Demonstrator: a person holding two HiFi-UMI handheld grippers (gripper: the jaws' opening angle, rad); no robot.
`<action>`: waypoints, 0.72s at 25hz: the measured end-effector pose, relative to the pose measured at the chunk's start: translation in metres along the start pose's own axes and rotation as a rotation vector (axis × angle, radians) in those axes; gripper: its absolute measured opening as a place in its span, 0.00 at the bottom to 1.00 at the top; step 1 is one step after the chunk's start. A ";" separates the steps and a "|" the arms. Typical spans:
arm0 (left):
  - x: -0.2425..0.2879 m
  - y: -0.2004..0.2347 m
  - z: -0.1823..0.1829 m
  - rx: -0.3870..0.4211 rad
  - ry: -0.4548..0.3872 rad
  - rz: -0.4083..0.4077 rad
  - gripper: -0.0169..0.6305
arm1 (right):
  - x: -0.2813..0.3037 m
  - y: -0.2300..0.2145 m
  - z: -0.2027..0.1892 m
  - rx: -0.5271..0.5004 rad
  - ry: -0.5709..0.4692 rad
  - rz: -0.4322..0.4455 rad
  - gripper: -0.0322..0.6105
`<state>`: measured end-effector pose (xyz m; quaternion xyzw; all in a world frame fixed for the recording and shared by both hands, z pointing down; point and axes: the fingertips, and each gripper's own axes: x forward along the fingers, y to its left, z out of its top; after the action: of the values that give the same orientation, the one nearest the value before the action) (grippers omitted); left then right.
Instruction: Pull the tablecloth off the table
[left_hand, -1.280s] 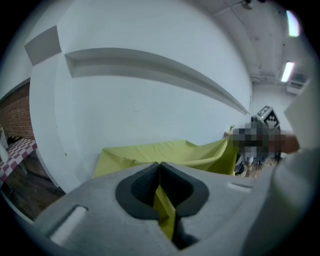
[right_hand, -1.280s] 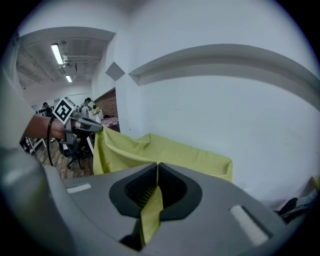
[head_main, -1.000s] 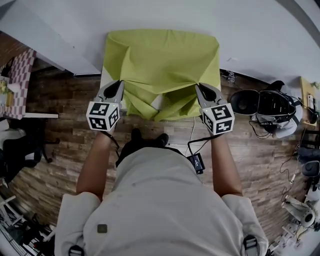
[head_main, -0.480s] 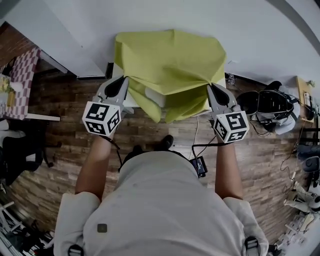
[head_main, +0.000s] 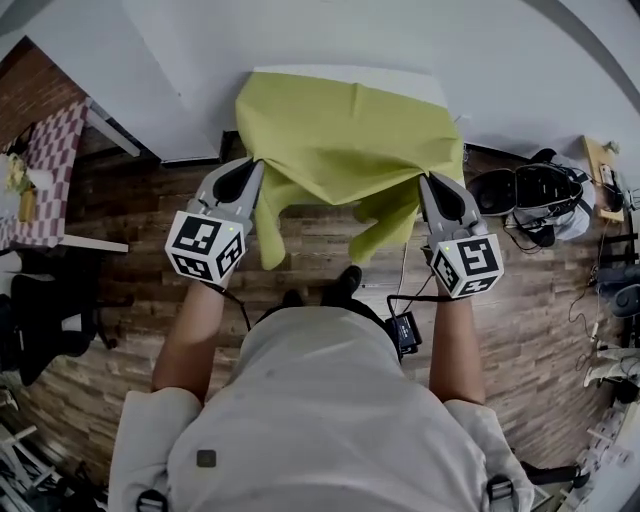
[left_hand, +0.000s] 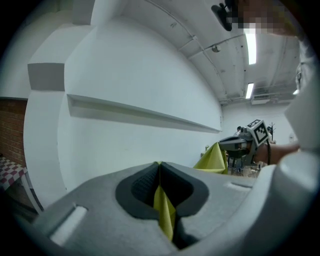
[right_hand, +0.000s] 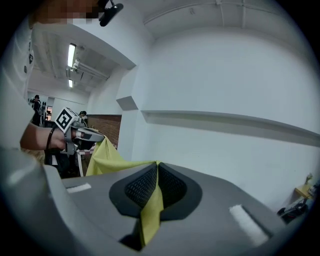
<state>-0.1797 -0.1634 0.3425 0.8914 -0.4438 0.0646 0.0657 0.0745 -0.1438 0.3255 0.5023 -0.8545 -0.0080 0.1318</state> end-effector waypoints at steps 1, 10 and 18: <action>-0.005 -0.003 0.000 -0.008 -0.005 -0.013 0.04 | -0.007 0.005 0.000 -0.003 0.004 -0.008 0.07; -0.034 -0.024 0.004 -0.029 -0.039 -0.056 0.04 | -0.042 0.031 0.011 -0.014 -0.007 -0.035 0.08; -0.049 -0.062 0.026 0.008 -0.085 -0.013 0.04 | -0.078 0.025 0.024 -0.032 -0.078 0.006 0.08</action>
<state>-0.1581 -0.0922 0.3043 0.8965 -0.4400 0.0280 0.0436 0.0831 -0.0667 0.2887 0.4968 -0.8604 -0.0411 0.1064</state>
